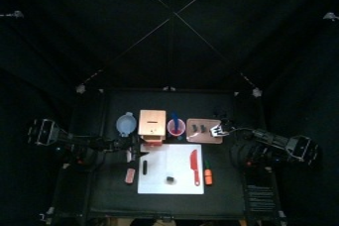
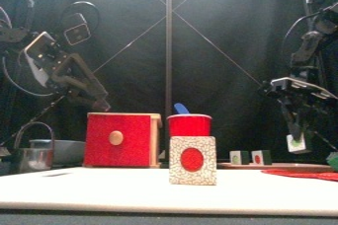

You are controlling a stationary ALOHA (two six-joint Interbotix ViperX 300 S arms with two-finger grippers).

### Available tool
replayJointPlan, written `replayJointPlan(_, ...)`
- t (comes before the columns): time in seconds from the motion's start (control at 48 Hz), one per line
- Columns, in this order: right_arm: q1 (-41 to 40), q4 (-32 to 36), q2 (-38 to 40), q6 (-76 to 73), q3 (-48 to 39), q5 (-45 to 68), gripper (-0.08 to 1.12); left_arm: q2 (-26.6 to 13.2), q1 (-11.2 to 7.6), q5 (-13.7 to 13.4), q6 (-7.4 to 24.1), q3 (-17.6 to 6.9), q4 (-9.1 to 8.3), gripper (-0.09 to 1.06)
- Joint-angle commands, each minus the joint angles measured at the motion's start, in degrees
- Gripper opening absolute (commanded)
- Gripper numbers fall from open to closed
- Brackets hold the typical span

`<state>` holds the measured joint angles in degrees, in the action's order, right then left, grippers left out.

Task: Place sushi on board then cut the sushi with the knife then place the pieces on the plate
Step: Place the 4 sushi pieces on the plate

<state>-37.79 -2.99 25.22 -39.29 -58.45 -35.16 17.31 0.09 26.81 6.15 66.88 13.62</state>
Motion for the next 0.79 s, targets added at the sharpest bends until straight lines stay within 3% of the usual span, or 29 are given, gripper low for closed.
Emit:
replayJointPlan(0.021, 0.18, 0.18, -1.49, -3.52, -0.35, 4.75, 0.71, 0.0, 0.26, 0.35, 0.09, -0.88, -0.26, 0.92)
replayJointPlan(0.292, 0.53, 5.1, -6.42, -7.73, 1.41, 9.4, 0.73, 0.0, -0.18, 0.26, 0.0, 0.26, -0.35, 0.92)
replayJointPlan(0.479, 0.88, 5.62, -6.59, -7.73, 2.37, 8.61, 0.97, -0.09, -0.18, 0.35, -0.09, 0.53, -0.26, 0.92)
replayJointPlan(0.604, 1.76, 5.62, -1.05, -6.86, 3.43, 2.9, 0.99, 0.0, -0.18, 0.35, -0.26, 0.44, -0.18, 0.92)
replayJointPlan(0.667, 5.1, 6.15, 2.46, -6.68, 4.48, -3.25, 0.99, 0.0, -0.26, 0.35, -0.26, 0.44, -0.18, 0.92)
replayJointPlan(0.792, 22.94, 0.53, 6.06, -6.5, 8.26, -8.61, 0.99, 0.0, -0.18, 0.35, -0.18, 0.26, -0.09, 0.92)
